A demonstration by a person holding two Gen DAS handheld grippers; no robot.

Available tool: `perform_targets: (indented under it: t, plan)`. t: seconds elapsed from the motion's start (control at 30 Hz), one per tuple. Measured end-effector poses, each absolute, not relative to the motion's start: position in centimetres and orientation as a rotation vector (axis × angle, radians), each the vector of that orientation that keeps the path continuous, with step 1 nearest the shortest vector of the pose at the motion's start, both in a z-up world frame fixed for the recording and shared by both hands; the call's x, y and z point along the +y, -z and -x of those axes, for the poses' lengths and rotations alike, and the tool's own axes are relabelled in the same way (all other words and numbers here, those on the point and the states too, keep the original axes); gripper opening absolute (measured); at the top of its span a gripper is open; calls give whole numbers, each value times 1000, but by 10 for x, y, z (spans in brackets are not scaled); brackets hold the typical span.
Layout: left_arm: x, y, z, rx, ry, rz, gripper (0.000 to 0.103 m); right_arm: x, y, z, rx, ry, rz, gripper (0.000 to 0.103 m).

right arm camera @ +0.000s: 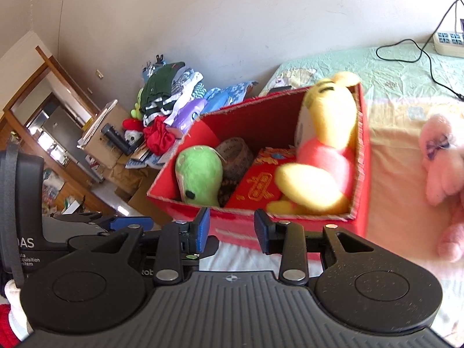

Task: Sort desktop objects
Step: 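Open both grippers to release the green plush and withdraw, then move both grippers from the box toward the pink teddy bear on the bed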

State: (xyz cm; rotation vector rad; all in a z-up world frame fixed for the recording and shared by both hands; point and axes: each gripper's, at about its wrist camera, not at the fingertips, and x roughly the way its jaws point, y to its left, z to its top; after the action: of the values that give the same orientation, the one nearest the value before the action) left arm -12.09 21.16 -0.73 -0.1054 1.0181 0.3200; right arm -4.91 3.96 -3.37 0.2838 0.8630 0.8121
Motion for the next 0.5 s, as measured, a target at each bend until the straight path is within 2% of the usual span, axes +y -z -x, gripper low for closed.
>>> perform_targets:
  t: [0.5]
  plan:
    - [86, 46, 97, 1126, -138, 100, 101, -65, 61, 49, 917, -745, -268, 37]
